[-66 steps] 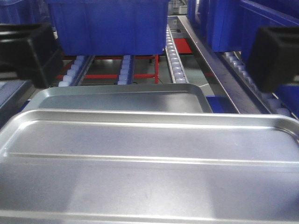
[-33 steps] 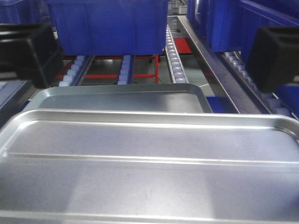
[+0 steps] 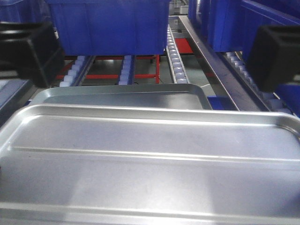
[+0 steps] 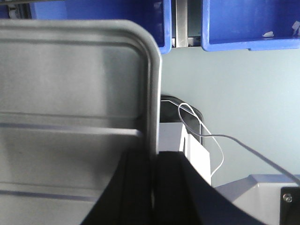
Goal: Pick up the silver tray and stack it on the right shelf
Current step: 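Lower the held tray onto the silver tray on the shelf, then open both grippers to release the tray onto the stack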
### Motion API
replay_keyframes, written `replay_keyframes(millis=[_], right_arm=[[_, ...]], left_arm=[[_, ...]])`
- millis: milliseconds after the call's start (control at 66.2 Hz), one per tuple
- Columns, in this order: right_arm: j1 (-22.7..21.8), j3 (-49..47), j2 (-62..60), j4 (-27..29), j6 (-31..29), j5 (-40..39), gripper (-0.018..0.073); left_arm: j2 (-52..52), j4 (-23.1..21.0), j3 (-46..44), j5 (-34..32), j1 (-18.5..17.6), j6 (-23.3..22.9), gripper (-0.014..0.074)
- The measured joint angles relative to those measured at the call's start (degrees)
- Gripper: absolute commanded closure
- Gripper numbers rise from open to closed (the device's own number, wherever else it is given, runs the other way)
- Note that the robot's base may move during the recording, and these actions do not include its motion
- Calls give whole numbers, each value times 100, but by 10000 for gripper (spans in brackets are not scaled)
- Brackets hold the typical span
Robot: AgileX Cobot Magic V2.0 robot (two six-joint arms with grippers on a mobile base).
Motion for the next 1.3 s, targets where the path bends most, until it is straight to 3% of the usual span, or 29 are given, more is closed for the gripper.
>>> replay_keyframes(millis=[106, 196, 499, 635, 801, 1043, 1300], right_arm=[[0, 0, 0, -271, -165, -143, 487], [-131, 0, 0, -383, -307, -481, 487], [-1263, -318, 712, -506, -992, -1604, 487], [-1828, -682, 1312, -506, -1440, -2084, 487], [-2404, -1305, 2217, -517, -1974, -2378, 487], [-2741, -1949, 3277, -581, -2303, -2528, 487], [-2777, -2033, 3560, -474, -2330, -2550, 487]], left_arm=[[0, 14, 0, -14, 77, 121, 694], [0, -21, 0, -3, 400, 374, 694], [13, -272, 0, -814, 2259, 2114, 694], [157, -345, 0, -1258, 2935, 2740, 694], [529, -791, 0, -2024, 3656, 3562, 694], [1372, -897, -38, -2896, 4083, 3927, 694], [2137, -770, -345, -2975, 4144, 3960, 694]])
